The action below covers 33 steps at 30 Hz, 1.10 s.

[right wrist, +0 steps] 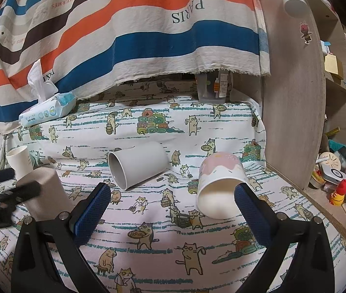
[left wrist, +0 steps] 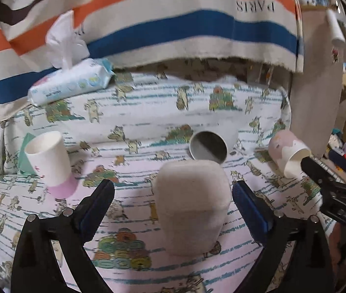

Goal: Flip cup upside down
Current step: 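Lower the tan cup rim-down onto the cloth with the left tool, then open the left tool and pull it back from the tan cup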

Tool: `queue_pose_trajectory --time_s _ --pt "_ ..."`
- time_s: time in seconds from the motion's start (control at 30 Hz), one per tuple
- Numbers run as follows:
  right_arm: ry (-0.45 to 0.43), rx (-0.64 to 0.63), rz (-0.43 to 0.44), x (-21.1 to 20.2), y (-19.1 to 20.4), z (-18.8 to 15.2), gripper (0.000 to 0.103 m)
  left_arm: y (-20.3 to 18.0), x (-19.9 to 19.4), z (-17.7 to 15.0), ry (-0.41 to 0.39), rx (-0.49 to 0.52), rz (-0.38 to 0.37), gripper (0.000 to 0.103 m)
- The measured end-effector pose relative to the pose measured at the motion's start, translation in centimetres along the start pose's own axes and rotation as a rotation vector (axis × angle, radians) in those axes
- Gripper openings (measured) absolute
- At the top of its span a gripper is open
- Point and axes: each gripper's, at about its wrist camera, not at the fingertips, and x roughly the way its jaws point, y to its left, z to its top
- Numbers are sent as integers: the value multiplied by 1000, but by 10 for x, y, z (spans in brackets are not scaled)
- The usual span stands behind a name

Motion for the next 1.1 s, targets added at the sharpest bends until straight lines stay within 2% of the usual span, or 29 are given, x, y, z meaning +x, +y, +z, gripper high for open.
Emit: queue_pose_trajectory --time_s 0.3,0.47,0.6,0.7,0.93,1.1 --pt "0 0 1 0 -1 1 102 34 -43 -1 -137 -23 10 102" --pt "1 -7 12 0 2 0 102 53 -43 -10 -148 -58 30 102" --pt "2 -18 18 0 5 -1 102 61 -46 -24 -187 -47 78 102" --pt "3 -25 24 0 6 -1 102 65 -46 -33 -217 -40 81 102" --pt "4 -41 37 0 9 0 102 68 -39 -36 -192 -47 76 102" --pt "2 -74 59 0 16 0 102 58 -39 -37 -193 -7 93 102"
